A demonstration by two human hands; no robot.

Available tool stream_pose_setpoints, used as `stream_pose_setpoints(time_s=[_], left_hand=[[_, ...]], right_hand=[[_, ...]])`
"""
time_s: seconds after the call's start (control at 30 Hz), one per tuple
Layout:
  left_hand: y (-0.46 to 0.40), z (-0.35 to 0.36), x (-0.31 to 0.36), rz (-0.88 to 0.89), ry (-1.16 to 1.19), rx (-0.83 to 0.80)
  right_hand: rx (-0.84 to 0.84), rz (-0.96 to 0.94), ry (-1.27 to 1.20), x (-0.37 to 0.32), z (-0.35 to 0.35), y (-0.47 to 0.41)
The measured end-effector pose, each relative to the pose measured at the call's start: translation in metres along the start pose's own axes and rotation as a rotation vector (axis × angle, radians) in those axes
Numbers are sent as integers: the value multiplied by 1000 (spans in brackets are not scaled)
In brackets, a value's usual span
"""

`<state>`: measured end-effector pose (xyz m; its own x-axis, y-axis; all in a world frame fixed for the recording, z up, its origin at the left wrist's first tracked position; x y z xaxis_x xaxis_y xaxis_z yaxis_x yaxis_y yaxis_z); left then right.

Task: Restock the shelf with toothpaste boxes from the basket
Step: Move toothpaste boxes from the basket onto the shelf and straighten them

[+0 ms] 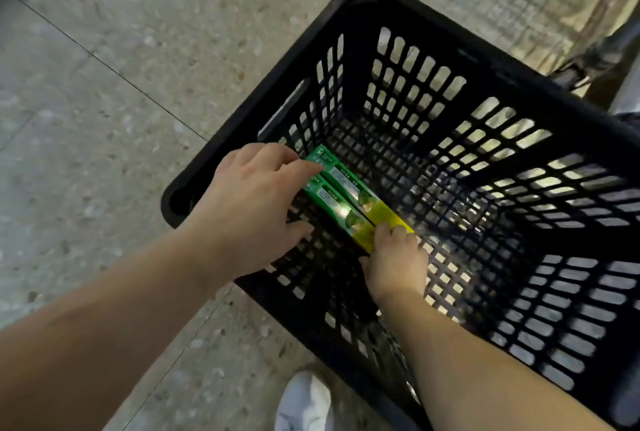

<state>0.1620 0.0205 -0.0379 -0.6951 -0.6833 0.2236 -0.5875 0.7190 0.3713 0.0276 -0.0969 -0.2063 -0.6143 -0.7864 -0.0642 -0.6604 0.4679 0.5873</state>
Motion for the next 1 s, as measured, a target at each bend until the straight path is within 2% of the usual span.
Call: stream_pose_setpoints(time_s=[0.3, 0.5, 0.73, 0.87, 1.0], left_hand=[[-3, 2, 1, -4, -19, -15], [3, -24, 20, -17, -24, -3], [40, -121, 95, 20, -7, 42], [77, -230, 164, 54, -14, 78], [116, -353, 248, 179, -61, 134]], right_hand=[[-96, 30, -97, 0, 8, -10], [-129, 7, -284, 18, -33, 14], [-49, -130, -256, 70, -177, 108], [-8, -131, -279, 119, -301, 189], [59, -88, -273, 172, -431, 284]])
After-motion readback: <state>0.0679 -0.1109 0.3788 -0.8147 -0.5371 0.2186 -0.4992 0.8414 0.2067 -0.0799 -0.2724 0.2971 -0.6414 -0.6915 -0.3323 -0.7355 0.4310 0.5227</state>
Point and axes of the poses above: each hand's wrist, its own y-axis away from the middle knuckle, its own z-axis out of the palm, x = y × z, the point moved 6 cm from there along -y, towards the middle knuckle, and after that the axes turned 4 degrees about -x, right-handed, at the moved point
